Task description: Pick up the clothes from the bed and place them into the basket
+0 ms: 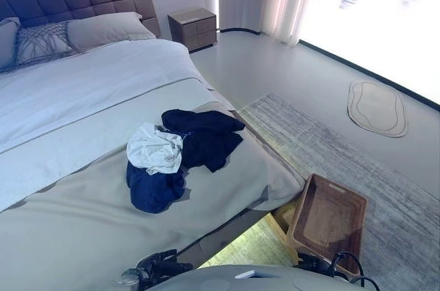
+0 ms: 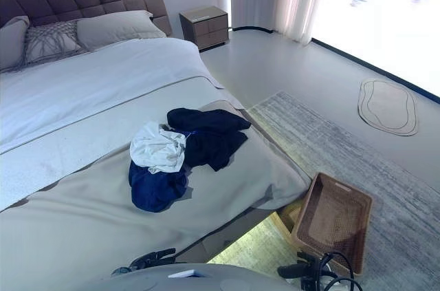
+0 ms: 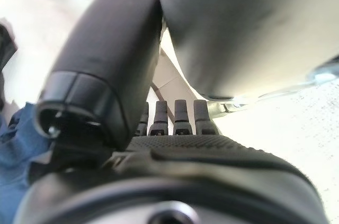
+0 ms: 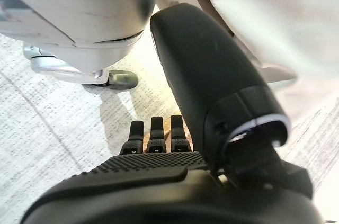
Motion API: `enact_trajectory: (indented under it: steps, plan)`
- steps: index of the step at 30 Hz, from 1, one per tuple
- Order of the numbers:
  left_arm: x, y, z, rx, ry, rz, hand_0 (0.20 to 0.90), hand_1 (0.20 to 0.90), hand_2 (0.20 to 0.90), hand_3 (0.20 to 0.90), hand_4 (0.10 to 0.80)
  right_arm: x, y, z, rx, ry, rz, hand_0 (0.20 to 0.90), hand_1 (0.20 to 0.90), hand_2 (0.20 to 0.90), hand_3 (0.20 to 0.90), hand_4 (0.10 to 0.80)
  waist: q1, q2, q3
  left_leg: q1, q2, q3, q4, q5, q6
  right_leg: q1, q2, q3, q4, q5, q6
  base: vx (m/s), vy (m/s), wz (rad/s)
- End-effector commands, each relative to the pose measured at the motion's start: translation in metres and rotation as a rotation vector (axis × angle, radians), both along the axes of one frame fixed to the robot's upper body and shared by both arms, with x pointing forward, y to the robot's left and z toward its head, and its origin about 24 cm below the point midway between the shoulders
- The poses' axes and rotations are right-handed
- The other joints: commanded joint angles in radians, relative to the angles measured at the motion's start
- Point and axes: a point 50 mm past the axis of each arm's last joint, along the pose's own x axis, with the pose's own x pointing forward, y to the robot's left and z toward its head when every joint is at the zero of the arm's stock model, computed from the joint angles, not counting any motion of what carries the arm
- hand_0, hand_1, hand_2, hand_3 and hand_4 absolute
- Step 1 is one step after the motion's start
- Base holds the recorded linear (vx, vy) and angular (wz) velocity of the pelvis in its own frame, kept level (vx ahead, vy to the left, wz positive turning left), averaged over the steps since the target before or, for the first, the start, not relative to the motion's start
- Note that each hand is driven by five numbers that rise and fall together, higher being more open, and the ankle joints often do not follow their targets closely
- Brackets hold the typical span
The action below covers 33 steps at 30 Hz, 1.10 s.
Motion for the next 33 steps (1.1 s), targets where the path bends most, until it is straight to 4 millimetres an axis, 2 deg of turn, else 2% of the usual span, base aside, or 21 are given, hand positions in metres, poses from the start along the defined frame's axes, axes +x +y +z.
enact_trajectory:
  steps: [1,9,12,15,17,21,23,26,28,30,31,32,33]
  plan:
    - [0.027,0.006,0.007,0.002,-0.081,-0.015,0.900,0.900,0.900,0.900,0.800,0.032,-0.003,0.007,-0.018,-0.098,0.010,0.900,0.900,0.900,0.900,0.800,0.017,-0.007,0.036,0.046,-0.097,-0.026,0.007,-0.136,0.074,-0.019,0.014,-0.082,0.061,-0.047,-0.013,0.000,0.000,0.00]
    - [0.034,0.000,0.008,-0.036,-0.117,-0.016,0.900,0.900,0.900,0.900,0.800,0.027,-0.003,0.006,-0.012,-0.079,0.012,0.900,0.900,0.900,0.900,0.800,0.024,-0.006,0.036,0.046,-0.098,-0.033,0.007,-0.138,0.078,-0.016,0.014,-0.097,0.073,-0.058,-0.016,0.004,-0.002,0.03]
    - [0.033,-0.002,0.008,-0.030,-0.113,-0.012,0.900,0.900,0.900,0.900,0.800,0.024,-0.001,0.005,0.028,-0.072,-0.047,0.900,0.900,0.900,0.900,0.800,0.025,-0.007,0.038,0.046,-0.098,-0.036,0.007,-0.138,0.079,-0.016,0.014,-0.101,0.081,-0.064,-0.019,0.000,0.000,0.00]
    - [0.031,-0.001,0.007,-0.024,-0.104,-0.001,0.900,0.900,0.900,0.900,0.800,0.019,0.003,0.002,0.146,-0.082,-0.259,0.900,0.900,0.900,0.900,0.800,0.027,-0.007,0.041,0.051,-0.099,-0.040,0.007,-0.138,0.081,-0.014,0.014,-0.104,0.087,-0.067,-0.020,0.000,0.000,0.00]
    - [0.026,0.000,0.006,-0.022,-0.093,0.020,0.900,0.900,0.900,0.900,0.800,0.016,0.006,0.001,0.254,-0.129,-0.472,0.900,0.900,0.900,0.900,0.800,0.024,-0.003,0.041,0.054,-0.099,-0.042,0.007,-0.139,0.080,-0.011,0.015,-0.102,0.091,-0.071,-0.021,0.000,0.000,0.00]
    - [0.017,0.000,0.003,-0.025,-0.080,0.045,0.900,0.900,0.900,0.900,0.800,0.018,0.007,0.002,0.385,-0.252,-0.704,0.900,0.900,0.900,0.900,0.800,0.024,0.002,0.042,0.059,-0.099,-0.042,0.007,-0.140,0.079,-0.006,0.013,-0.105,0.094,-0.074,-0.018,0.034,0.027,0.00]
    - [0.012,0.001,0.003,-0.027,-0.076,0.056,0.900,0.900,0.900,0.900,0.800,0.026,0.006,0.006,0.432,-0.351,-0.777,0.900,0.900,0.900,0.900,0.800,0.025,0.003,0.042,0.059,-0.099,-0.045,0.007,-0.141,0.078,-0.005,0.011,-0.107,0.096,-0.075,-0.017,0.024,0.040,0.01]
    - [0.005,0.002,0.002,-0.033,-0.077,0.075,0.900,0.900,0.900,0.900,0.800,0.052,0.001,0.018,0.538,-0.559,-0.848,0.900,0.900,0.900,0.900,0.800,0.031,0.003,0.043,0.056,-0.101,-0.052,0.007,-0.140,0.078,-0.006,0.005,-0.115,0.101,-0.077,-0.015,0.026,0.046,0.04]
    - [0.001,0.002,0.002,-0.036,-0.080,0.082,0.900,0.900,0.900,0.900,0.800,0.077,-0.006,0.034,0.510,-0.705,-0.735,0.900,0.900,0.900,0.900,0.800,0.041,-0.001,0.044,0.053,-0.104,-0.060,0.007,-0.142,0.079,-0.005,0.001,-0.125,0.102,-0.079,-0.014,0.028,0.056,0.08]
    - [0.000,0.001,0.001,-0.036,-0.084,0.085,0.900,0.900,0.900,0.900,0.800,0.096,-0.005,0.046,0.507,-0.768,-0.580,0.900,0.900,0.900,0.900,0.800,0.048,-0.005,0.045,0.048,-0.107,-0.068,0.007,-0.142,0.080,-0.007,-0.003,-0.133,0.103,-0.080,-0.013,0.011,0.064,0.16]
    - [0.000,0.002,0.002,-0.038,-0.091,0.086,0.900,0.900,0.900,0.900,0.800,0.115,-0.008,0.062,0.405,-0.839,-0.388,0.900,0.900,0.900,0.900,0.800,0.058,-0.009,0.049,0.043,-0.111,-0.076,0.007,-0.140,0.082,-0.010,-0.009,-0.143,0.106,-0.080,-0.013,-0.003,0.067,0.14]
    - [0.000,0.001,0.002,-0.039,-0.093,0.088,0.900,0.900,0.900,0.900,0.800,0.123,-0.009,0.069,0.374,-0.866,-0.331,0.900,0.900,0.900,0.900,0.800,0.062,-0.011,0.049,0.040,-0.112,-0.079,0.007,-0.140,0.083,-0.012,-0.011,-0.147,0.107,-0.080,-0.013,-0.002,0.091,0.17]
    - [0.000,0.001,0.002,-0.040,-0.101,0.095,0.900,0.900,0.900,0.900,0.800,0.140,-0.009,0.090,0.272,-0.970,-0.144,0.900,0.900,0.900,0.900,0.800,0.070,-0.014,0.057,0.037,-0.117,-0.089,0.012,-0.142,0.087,-0.011,-0.015,-0.152,0.112,-0.084,-0.013,0.008,0.070,0.20]
